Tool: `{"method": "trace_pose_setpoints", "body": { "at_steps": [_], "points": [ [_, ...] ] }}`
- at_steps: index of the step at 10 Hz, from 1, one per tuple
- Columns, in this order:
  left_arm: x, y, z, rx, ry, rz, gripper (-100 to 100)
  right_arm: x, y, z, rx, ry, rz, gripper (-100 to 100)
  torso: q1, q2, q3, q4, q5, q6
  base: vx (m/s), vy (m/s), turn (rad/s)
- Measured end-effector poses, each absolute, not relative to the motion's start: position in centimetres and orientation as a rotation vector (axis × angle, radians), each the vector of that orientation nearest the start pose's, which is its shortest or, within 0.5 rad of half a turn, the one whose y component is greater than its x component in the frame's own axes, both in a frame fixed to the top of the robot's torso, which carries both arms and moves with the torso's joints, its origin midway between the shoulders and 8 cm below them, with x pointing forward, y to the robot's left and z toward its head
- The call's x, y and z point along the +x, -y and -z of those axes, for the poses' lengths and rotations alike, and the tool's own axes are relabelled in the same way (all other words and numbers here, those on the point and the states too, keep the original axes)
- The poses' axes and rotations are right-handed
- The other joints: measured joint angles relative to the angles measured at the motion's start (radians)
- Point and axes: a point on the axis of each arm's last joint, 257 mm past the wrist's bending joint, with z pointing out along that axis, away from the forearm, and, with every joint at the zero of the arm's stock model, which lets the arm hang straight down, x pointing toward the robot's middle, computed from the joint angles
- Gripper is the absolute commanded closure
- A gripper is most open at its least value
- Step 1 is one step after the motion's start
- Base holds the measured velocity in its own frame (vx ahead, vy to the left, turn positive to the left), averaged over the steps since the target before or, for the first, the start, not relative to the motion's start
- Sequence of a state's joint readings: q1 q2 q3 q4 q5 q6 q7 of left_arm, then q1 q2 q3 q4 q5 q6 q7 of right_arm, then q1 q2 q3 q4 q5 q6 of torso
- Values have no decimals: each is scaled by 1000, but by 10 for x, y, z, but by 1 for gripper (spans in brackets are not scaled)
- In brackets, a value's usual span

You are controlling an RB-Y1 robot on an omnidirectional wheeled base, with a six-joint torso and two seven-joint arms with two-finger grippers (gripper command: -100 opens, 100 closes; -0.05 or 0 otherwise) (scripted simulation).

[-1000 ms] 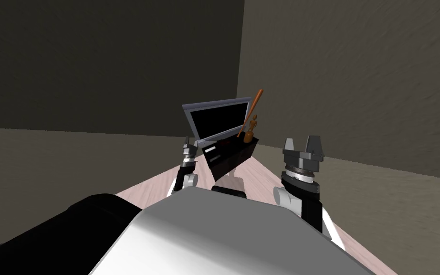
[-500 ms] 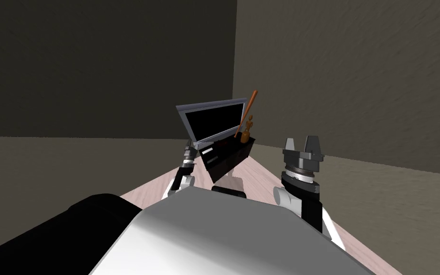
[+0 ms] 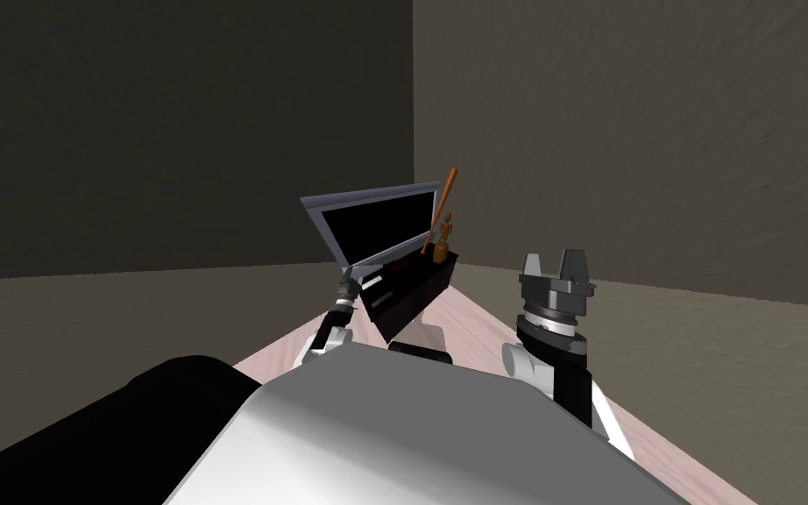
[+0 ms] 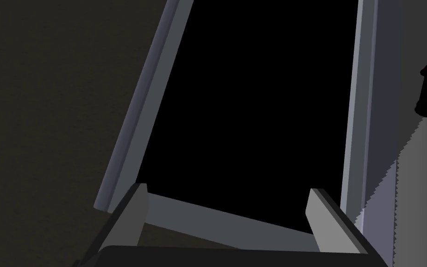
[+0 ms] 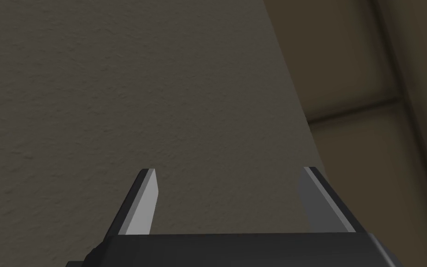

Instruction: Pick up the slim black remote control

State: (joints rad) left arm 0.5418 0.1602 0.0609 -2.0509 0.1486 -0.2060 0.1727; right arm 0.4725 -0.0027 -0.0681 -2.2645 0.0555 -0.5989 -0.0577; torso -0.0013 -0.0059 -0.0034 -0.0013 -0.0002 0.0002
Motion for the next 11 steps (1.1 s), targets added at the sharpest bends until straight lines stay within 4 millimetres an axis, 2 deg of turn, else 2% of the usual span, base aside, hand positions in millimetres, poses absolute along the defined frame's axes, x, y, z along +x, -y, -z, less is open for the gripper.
{"method": "trace_pose_setpoints", "body": {
  "at_steps": [2,5,6,8,9,11],
  "points": [
    [384,-351,177,-1263,-942,1241,-100,329,287,-45,543,-560,-1289,0,1,2,1,1,0,0,52,-9,-193],
    [376,-368,240,-1463,-963,1187,-100,329,287,-45,543,-560,-1289,0,0,0,0,0,0,0,80,-10,-181],
    [372,-374,247,-1500,-965,1176,-100,329,287,-45,543,-560,-1289,0,0,1,0,0,0,-1,72,-10,-107],
    [357,-388,285,-1623,-966,1133,-100,329,287,-45,543,-560,-1289,0,0,1,0,0,0,0,73,-3,-207],
    [354,-392,294,-1660,-963,1122,-100,329,287,-45,543,-560,-1289,0,1,2,1,0,0,-1,64,7,-124],
    [337,-404,329,-1784,-952,1074,-100,329,287,-45,543,-560,-1289,0,0,0,0,0,0,0,85,-3,-193]
  ]
}}
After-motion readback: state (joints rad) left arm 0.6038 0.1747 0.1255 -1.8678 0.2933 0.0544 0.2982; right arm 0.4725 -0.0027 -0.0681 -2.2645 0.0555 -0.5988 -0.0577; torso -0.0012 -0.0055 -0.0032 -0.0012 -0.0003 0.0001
